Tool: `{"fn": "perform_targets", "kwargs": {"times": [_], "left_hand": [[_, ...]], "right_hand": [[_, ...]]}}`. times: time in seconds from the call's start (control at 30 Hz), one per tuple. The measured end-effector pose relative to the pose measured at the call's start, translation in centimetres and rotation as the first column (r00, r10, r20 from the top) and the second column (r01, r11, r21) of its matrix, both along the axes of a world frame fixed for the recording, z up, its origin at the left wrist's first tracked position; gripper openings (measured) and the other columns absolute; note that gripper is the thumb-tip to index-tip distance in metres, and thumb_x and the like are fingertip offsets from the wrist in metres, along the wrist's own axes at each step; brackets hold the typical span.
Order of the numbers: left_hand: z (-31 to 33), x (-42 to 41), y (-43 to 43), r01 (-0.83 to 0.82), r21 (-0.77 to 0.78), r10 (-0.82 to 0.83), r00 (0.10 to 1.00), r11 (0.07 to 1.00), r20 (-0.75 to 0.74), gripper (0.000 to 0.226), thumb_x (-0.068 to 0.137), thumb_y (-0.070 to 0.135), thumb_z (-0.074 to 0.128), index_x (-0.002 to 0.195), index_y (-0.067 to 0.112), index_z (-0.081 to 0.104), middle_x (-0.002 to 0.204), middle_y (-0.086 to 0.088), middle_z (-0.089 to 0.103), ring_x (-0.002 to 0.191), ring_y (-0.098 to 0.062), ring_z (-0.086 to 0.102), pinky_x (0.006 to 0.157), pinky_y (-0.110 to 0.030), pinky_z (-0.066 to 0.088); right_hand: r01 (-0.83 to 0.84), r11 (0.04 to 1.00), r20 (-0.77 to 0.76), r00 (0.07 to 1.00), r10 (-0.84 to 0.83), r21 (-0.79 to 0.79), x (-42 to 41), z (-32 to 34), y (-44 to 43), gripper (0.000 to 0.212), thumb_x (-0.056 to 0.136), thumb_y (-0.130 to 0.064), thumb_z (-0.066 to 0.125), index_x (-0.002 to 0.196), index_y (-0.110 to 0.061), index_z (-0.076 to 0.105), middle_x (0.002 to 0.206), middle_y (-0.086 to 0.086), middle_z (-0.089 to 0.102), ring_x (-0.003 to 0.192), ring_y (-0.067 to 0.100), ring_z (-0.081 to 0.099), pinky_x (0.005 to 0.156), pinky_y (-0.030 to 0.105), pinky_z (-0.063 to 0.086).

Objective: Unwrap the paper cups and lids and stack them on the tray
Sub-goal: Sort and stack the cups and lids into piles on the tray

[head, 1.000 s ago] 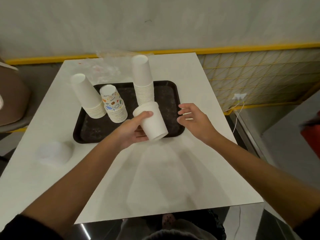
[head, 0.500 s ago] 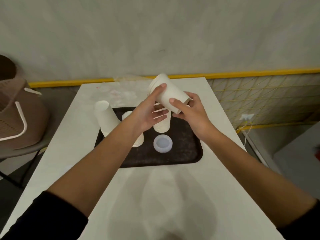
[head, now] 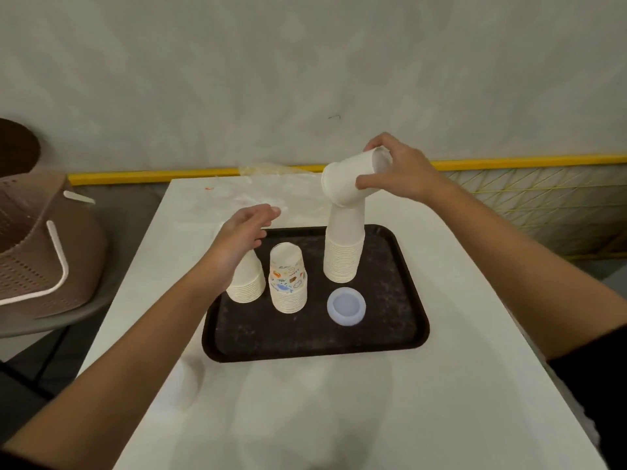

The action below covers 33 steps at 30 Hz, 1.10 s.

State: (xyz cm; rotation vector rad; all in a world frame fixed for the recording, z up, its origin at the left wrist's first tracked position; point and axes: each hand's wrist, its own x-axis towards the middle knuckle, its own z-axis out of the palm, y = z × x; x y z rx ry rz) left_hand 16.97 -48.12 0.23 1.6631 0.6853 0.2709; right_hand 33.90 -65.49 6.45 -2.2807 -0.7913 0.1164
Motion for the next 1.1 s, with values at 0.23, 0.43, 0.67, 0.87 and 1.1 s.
{"fn": "perform_targets", "kwargs": {"times": [0.23,0.43,0.67,0.87,1.1], "left_hand": [[-1.4,-2.6,2.3,-0.015,0.003,0.015,1.000,1.000,0.000,0.028,0.088,0.034,0.057,0.115,0.027,0.056,0.118,0.004,0.056,0.106,-0.014,0.056,0.095,-0.028,0.042],[-2.6,-4.6,4.1,0.003,-0.032,-0.004,1.000,0.999,-0.019,0.025,0.090,0.028,0.055,0.115,0.022,0.058,0.112,0.001,0.060,0.100,-0.014,0.059,0.094,-0.029,0.044],[-3.5,-6.1,6.4,0.018,-0.058,-0.020,0.999,0.998,-0.031,0.026,0.092,0.027,0.052,0.117,0.021,0.057,0.118,-0.003,0.058,0.104,-0.018,0.058,0.097,-0.032,0.045],[-3.9,-6.8,7.4,0.033,-0.076,-0.035,0.999,0.997,-0.026,0.024,0.092,0.026,0.052,0.115,0.022,0.057,0.120,-0.004,0.058,0.106,-0.019,0.059,0.097,-0.032,0.045],[-4.7,-8.1,7.8,0.015,-0.090,-0.018,0.999,0.996,-0.036,0.022,0.092,0.026,0.052,0.113,0.024,0.058,0.116,-0.001,0.060,0.103,-0.015,0.059,0.090,-0.026,0.045]], "right_hand": [[-0.017,0.961,0.072,0.997,0.038,-0.275,0.7,1.5,4.3,0.052,0.069,-0.032,0.070,0.116,-0.021,0.050,0.111,0.007,0.052,0.097,0.026,0.051,0.079,0.037,0.048],[0.030,0.916,0.045,0.999,-0.013,-0.401,1.0,1.5,6.6,0.045,0.070,-0.033,0.067,0.110,-0.024,0.050,0.112,0.006,0.050,0.098,0.028,0.050,0.077,0.035,0.044],[0.080,0.808,0.030,0.997,-0.078,-0.584,0.8,0.0,6.6,0.050,0.073,-0.034,0.068,0.117,-0.022,0.049,0.120,0.009,0.049,0.102,0.029,0.046,0.084,0.037,0.043],[0.085,0.819,-0.019,0.993,-0.117,-0.567,-0.4,-4.0,6.5,0.057,0.078,-0.034,0.067,0.127,-0.017,0.044,0.127,0.016,0.045,0.114,0.035,0.047,0.090,0.041,0.045],[0.120,0.864,-0.019,0.989,-0.148,-0.489,-1.1,-6.3,6.5,0.068,0.083,-0.037,0.062,0.140,-0.026,0.026,0.134,0.016,0.034,0.119,0.040,0.045,0.094,0.043,0.044]]}}
